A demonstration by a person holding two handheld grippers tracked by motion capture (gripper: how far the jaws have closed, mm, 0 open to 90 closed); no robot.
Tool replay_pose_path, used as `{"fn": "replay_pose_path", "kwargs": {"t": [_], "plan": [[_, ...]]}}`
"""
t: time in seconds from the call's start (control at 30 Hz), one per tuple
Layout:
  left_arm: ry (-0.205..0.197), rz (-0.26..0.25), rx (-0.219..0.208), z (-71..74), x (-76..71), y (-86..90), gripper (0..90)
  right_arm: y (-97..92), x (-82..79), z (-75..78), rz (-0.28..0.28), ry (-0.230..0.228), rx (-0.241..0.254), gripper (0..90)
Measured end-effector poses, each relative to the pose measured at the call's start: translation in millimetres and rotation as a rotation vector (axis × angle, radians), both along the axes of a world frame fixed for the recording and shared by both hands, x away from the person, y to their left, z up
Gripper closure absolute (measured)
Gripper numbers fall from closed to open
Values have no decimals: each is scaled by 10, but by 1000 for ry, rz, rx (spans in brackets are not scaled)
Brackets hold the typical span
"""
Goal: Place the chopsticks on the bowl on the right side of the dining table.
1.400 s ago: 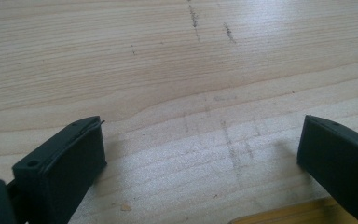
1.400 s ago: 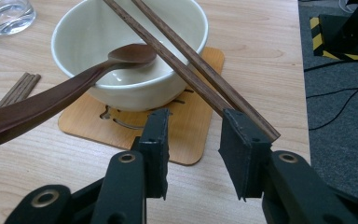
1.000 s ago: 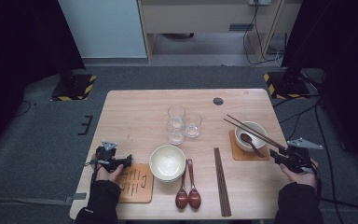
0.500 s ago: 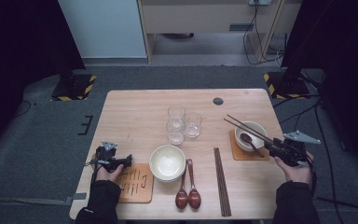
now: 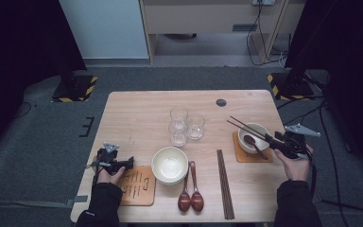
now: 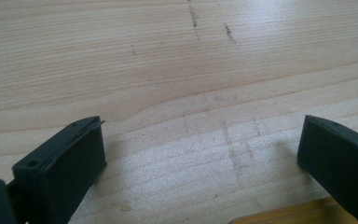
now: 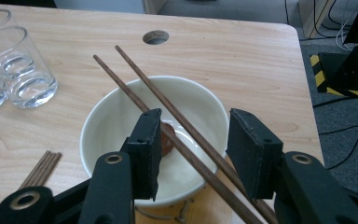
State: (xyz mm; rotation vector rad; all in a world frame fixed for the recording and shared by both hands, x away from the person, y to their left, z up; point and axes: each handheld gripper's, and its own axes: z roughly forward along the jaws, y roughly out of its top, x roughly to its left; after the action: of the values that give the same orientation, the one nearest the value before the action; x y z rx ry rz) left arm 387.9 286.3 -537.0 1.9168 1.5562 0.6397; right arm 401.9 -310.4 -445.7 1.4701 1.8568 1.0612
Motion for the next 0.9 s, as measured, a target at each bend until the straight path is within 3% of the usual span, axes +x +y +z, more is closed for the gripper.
{"fn": "replay_pose_path", "kwargs": {"t": [0.2,0.9], "plan": [[0,0,0,0,0,0,0,14,142,-5,-14,-10,29,532],[0,0,0,0,0,0,0,158,473,-26,-29,-7,-1,516]]}}
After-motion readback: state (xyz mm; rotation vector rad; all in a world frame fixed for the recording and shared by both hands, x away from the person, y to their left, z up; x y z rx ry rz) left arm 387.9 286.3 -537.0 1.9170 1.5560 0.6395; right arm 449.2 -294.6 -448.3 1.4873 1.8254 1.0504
